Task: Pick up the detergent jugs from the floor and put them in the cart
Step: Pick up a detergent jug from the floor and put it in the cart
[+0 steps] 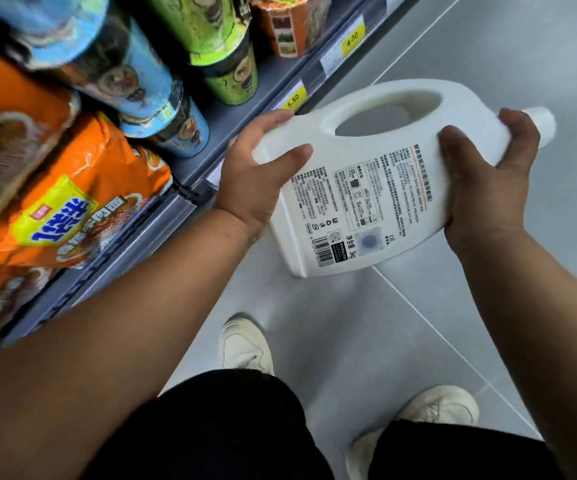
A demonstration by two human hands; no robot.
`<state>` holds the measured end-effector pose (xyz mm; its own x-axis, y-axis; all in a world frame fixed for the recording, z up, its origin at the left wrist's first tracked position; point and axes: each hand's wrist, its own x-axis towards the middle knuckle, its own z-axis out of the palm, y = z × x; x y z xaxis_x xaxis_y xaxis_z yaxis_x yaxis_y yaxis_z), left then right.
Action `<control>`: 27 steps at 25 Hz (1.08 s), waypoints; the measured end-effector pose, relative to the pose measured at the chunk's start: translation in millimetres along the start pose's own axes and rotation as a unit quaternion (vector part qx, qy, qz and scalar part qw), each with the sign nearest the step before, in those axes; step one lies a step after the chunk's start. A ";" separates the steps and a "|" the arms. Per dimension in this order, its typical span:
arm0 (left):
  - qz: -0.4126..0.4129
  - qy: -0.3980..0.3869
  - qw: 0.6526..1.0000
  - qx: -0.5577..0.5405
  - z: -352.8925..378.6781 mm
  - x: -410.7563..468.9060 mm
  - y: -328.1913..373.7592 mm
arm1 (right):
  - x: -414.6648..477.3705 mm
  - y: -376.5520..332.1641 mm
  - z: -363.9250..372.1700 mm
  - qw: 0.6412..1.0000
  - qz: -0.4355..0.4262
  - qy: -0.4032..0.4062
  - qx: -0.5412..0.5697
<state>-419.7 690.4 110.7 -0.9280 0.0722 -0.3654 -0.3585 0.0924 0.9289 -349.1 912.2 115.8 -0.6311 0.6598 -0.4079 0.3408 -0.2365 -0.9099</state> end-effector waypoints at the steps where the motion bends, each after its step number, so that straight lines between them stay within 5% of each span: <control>1: 0.016 -0.001 1.000 0.005 -0.6 -10.5 30.9 | -12.1 -28.2 -4.5 1.000 -0.013 0.004 0.008; 12: 0.085 0.029 0.995 -0.047 -42.3 -232.4 403.1 | -213.3 -386.5 -48.2 0.993 -0.080 -0.071 0.039; 17: 0.163 0.124 0.977 -0.056 -67.6 -351.4 534.4 | -306.0 -525.3 -64.2 0.972 -0.153 -0.169 0.049; 27: 0.299 0.334 0.893 -0.042 -176.2 -596.6 663.7 | -520.8 -661.3 -22.6 0.871 -0.237 -0.406 0.142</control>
<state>-121.8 533.6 955.8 -0.7986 -0.5280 0.2889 0.2410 0.1594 0.9574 -230.1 741.1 931.7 -0.9780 0.0367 0.2054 -0.2063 -0.3177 -0.9255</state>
